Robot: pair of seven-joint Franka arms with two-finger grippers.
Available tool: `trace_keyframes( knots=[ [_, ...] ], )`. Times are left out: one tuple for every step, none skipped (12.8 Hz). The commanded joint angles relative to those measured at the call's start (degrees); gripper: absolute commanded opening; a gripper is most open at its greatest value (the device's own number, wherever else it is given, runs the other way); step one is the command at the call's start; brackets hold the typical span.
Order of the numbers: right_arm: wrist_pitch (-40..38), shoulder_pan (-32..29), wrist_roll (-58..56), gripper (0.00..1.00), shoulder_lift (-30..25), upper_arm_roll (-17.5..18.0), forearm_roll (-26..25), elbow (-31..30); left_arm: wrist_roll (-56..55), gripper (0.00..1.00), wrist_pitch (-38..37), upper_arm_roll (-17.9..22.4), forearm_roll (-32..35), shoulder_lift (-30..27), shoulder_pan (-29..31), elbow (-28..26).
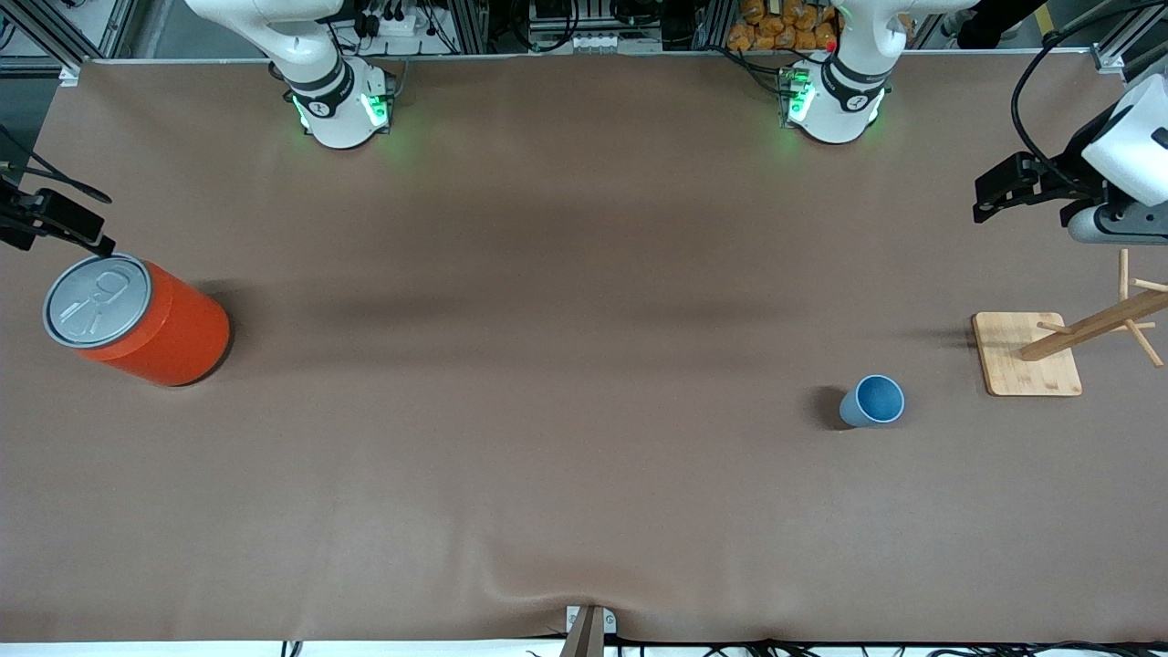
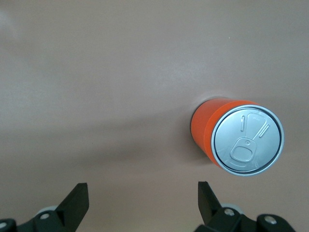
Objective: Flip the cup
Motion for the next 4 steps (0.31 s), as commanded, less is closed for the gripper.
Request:
trace_keyframes(
  knots=[
    [-0.54, -0.33, -0.81, 1.0, 0.22, 0.1, 0.37, 0.42, -0.21, 1.0, -0.26, -0.09, -0.91, 0.45, 0.36, 1.23],
    [-0.63, -0.33, -0.72, 1.0, 0.22, 0.1, 0.37, 0.42, -0.12, 1.0, -0.17, -0.09, -0.65, 0.45, 0.44, 1.23],
    [-0.89, -0.41, -0.72, 1.0, 0.22, 0.1, 0.37, 0.42, -0.12, 1.0, -0.26, 0.0, -0.65, 0.45, 0.44, 1.23],
    [-0.9, -0.33, -0.81, 1.0, 0.22, 0.1, 0.37, 0.42, -0.12, 1.0, -0.26, 0.0, -0.74, 0.45, 1.05, 1.23]
  ],
)
